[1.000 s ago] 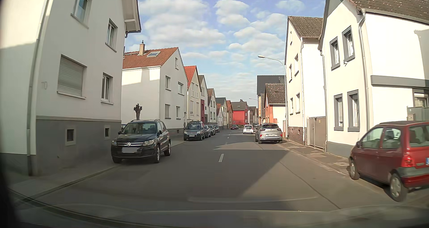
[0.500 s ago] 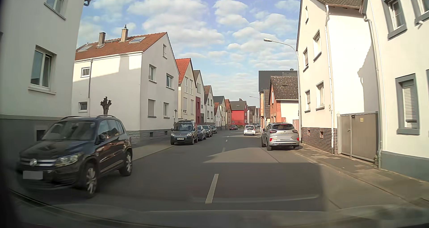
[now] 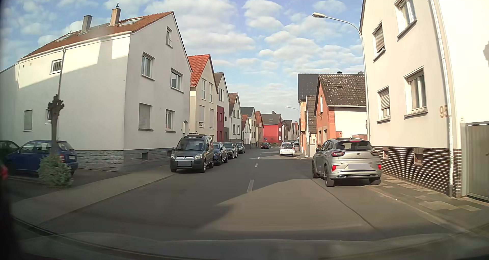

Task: Follow the waypoints while adhering to traffic rules and regulations

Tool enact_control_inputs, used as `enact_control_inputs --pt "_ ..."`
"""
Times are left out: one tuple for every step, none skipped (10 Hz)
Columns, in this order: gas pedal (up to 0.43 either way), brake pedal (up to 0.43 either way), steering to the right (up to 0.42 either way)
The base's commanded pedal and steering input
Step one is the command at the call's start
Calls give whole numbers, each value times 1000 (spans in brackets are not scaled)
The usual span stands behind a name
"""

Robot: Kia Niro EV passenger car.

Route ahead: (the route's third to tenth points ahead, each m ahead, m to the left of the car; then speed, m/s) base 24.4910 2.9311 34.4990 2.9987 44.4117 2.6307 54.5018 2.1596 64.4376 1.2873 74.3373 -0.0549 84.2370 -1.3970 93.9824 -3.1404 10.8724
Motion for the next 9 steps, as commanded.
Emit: enact_control_inputs --pt "39 24 1" --pt "39 30 2" --pt "39 30 1" --pt "39 30 1" --pt "28 30 1" --pt "28 30 2" --pt "28 30 2" --pt "28 30 2" --pt "28 30 1"
